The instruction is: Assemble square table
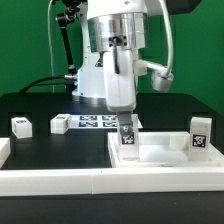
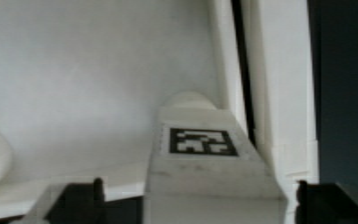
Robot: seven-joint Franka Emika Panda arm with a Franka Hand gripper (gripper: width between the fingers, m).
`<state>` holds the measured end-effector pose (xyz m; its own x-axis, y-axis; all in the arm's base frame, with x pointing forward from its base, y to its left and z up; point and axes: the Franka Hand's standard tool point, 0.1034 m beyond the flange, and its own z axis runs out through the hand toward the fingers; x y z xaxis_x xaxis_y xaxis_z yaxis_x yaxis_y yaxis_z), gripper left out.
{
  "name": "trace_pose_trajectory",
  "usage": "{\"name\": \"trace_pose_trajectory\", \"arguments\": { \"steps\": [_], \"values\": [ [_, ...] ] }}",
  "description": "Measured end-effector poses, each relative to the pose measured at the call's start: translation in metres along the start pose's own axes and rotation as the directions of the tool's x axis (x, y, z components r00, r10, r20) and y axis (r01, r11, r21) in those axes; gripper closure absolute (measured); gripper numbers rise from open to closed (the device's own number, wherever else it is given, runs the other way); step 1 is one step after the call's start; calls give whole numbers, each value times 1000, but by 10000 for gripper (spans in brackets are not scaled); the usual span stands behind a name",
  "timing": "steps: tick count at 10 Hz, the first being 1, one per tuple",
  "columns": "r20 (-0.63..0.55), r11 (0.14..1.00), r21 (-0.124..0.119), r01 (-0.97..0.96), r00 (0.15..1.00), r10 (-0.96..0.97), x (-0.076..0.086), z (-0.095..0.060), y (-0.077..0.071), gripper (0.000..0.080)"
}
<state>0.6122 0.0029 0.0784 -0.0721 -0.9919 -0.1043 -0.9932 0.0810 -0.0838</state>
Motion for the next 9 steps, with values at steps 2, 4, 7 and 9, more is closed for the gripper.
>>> {"name": "trace_pose_trajectory", "arguments": {
  "steps": [2, 4, 7, 9],
  "values": [
    [-10, 964, 25, 266, 964, -266, 1, -1, -4, 162],
    [-13, 919, 21, 394, 919, -394, 1, -1, -3, 151],
    [-22, 752, 6, 660, 752, -659, -5, 0, -2, 151],
    [-24, 619, 4, 785, 619, -785, -5, -1, -2, 151]
  ]
}}
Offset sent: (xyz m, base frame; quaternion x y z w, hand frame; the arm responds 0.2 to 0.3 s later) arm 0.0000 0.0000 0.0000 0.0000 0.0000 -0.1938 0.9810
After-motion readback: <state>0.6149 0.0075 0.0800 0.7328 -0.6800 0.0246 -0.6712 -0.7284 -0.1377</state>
